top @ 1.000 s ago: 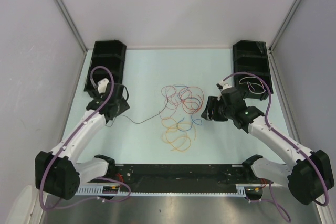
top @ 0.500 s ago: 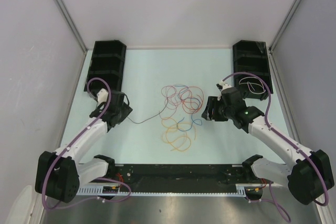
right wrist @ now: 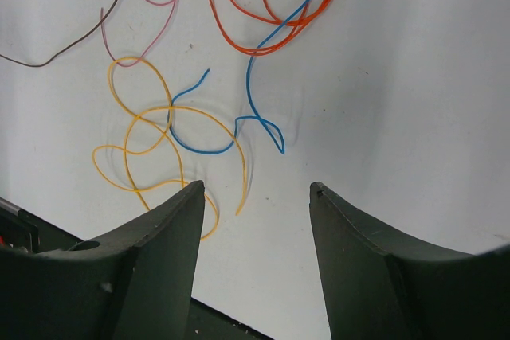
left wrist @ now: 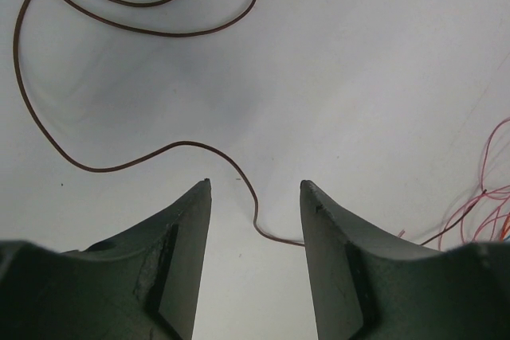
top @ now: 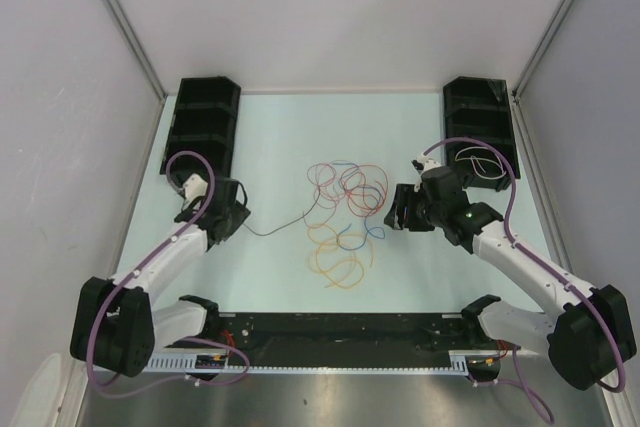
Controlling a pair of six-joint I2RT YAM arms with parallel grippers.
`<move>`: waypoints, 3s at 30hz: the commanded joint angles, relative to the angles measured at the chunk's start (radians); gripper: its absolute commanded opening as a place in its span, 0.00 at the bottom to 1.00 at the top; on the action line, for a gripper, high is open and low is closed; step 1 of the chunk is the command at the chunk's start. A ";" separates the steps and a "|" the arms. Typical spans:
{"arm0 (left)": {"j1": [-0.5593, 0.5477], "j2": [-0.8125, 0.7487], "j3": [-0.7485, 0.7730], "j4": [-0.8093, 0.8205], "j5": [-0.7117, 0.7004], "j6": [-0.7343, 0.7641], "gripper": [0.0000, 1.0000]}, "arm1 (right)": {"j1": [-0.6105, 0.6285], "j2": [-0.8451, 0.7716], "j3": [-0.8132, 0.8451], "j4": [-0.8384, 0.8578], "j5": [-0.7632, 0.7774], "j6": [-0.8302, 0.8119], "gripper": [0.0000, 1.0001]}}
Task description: Untangle the cables
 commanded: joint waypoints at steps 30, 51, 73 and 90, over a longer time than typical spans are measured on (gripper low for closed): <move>0.016 0.057 0.909 -0.467 -0.052 0.447 0.00 | -0.001 0.068 -0.002 0.075 -0.026 0.019 0.60; -0.008 0.263 1.257 -0.458 0.329 0.552 0.00 | 0.002 0.068 -0.002 0.075 -0.028 0.011 0.59; -0.017 0.407 1.520 -0.470 0.085 0.568 0.01 | -0.004 0.054 -0.001 0.059 -0.031 -0.001 0.59; 0.144 0.378 1.533 -0.363 -0.050 0.555 0.00 | -0.010 0.037 -0.033 0.059 -0.031 -0.003 0.59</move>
